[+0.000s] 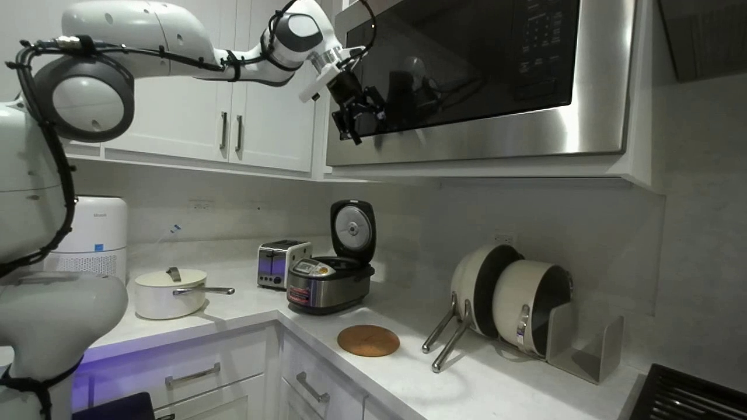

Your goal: Close the microwave door

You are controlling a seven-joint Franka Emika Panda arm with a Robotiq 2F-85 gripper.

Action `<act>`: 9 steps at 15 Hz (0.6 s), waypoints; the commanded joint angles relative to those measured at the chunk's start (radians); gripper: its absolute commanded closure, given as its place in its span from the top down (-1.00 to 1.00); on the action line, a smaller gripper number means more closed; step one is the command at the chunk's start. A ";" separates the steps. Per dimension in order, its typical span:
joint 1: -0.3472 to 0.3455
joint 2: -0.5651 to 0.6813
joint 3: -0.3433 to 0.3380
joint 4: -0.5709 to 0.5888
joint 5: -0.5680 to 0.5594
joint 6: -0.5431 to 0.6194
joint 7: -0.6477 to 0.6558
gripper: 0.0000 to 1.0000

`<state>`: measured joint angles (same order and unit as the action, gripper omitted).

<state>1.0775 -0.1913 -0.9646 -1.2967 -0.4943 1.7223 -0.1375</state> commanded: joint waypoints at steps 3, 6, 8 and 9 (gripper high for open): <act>0.005 -0.063 0.164 -0.011 -0.010 -0.211 0.216 1.00; 0.001 -0.100 0.201 -0.034 0.040 -0.272 0.328 1.00; 0.002 -0.069 0.182 -0.009 0.033 -0.259 0.292 1.00; 0.003 -0.076 0.184 -0.012 0.035 -0.262 0.300 1.00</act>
<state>1.0807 -0.2673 -0.7803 -1.3087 -0.4591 1.4606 0.1623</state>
